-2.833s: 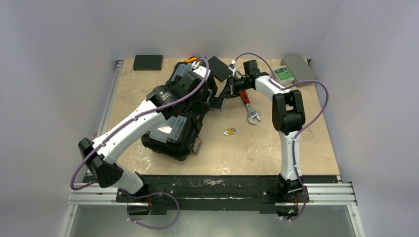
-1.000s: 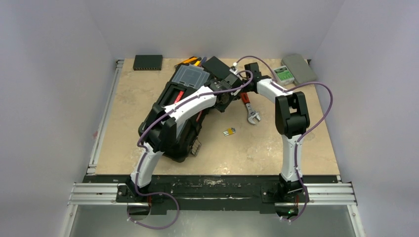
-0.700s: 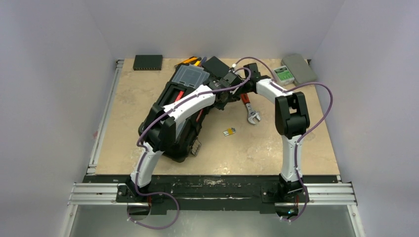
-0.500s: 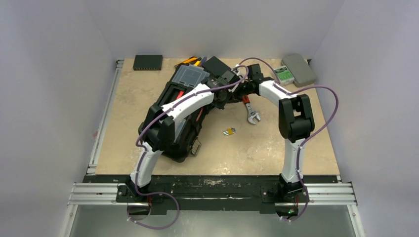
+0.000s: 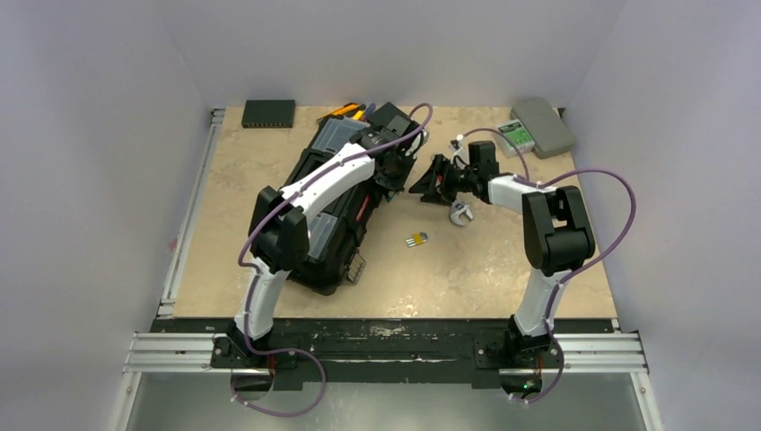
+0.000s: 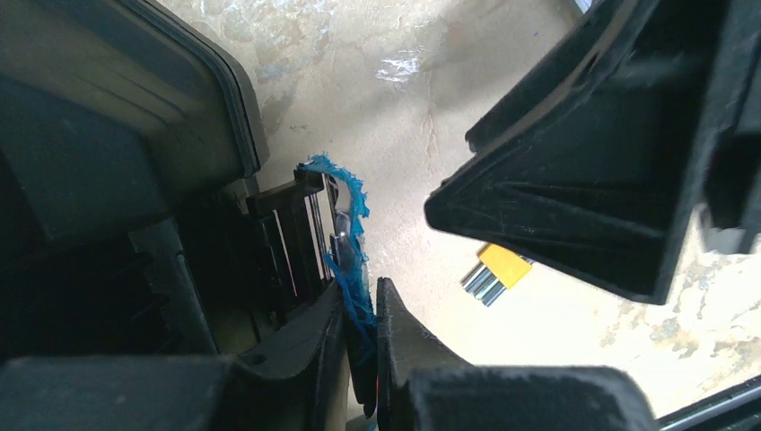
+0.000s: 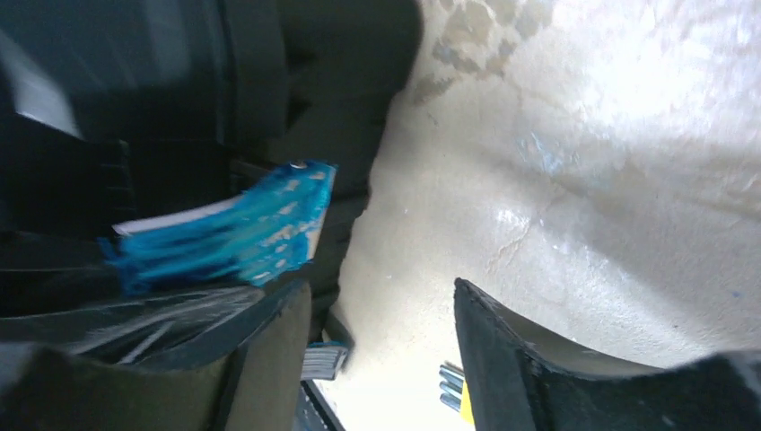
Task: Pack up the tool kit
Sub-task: Close the toolbox at the center of the board.
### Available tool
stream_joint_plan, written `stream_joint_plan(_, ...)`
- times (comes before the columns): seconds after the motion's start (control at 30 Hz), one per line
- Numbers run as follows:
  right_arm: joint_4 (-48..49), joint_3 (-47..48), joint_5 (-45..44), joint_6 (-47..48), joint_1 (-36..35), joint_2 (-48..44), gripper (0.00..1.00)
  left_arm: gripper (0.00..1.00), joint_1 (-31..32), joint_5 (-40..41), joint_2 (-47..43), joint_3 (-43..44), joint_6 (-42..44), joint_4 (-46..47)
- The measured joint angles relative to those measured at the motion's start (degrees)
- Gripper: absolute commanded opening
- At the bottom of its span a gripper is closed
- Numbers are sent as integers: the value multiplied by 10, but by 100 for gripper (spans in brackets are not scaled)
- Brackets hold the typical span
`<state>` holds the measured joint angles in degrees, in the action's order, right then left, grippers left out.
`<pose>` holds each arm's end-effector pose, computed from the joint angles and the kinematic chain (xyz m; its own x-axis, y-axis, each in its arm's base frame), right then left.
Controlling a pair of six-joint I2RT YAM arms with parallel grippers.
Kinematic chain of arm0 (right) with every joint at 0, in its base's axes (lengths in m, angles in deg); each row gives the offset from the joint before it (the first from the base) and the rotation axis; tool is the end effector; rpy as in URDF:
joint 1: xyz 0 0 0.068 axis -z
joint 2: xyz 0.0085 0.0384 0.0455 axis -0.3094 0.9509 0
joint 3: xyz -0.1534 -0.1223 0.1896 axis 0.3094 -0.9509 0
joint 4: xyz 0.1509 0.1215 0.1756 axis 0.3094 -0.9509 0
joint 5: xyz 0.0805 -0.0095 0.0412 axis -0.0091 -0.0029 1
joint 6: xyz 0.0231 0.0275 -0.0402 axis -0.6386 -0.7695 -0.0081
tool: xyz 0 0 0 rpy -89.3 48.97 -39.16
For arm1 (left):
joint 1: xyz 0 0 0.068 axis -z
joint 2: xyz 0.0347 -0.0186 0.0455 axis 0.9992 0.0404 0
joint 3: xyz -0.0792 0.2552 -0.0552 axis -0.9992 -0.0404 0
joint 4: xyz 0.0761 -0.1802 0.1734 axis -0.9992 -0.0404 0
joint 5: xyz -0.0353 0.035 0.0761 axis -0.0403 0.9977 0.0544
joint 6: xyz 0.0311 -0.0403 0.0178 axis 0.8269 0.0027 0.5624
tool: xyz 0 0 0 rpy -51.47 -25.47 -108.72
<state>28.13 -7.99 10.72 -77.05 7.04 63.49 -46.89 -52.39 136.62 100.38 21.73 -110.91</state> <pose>0.3930 0.1010 0.1786 -0.9109 0.2643 -0.3167 -0.1131 0.5782 0.8080 0.3604 -0.3083 0.2674 -0.7855 0.3726 -0.4941 0.4611 0.8849 -0.0657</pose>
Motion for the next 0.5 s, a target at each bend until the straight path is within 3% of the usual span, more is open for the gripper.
stream_joint_plan(0.1, 102, -76, 6, -66, -3, -9, 74, 0, 0, -4, -5, 0, -6, 0)
stream_joint_plan(0.3, 312, -154, 27, -189, -10, -6, 75, 0, 1, -8, -25, 0, -11, 3)
stream_joint_plan(0.5, 484, -156, 33, -280, -23, 30, 77, 35, 1, 7, -35, 7, -5, -4)
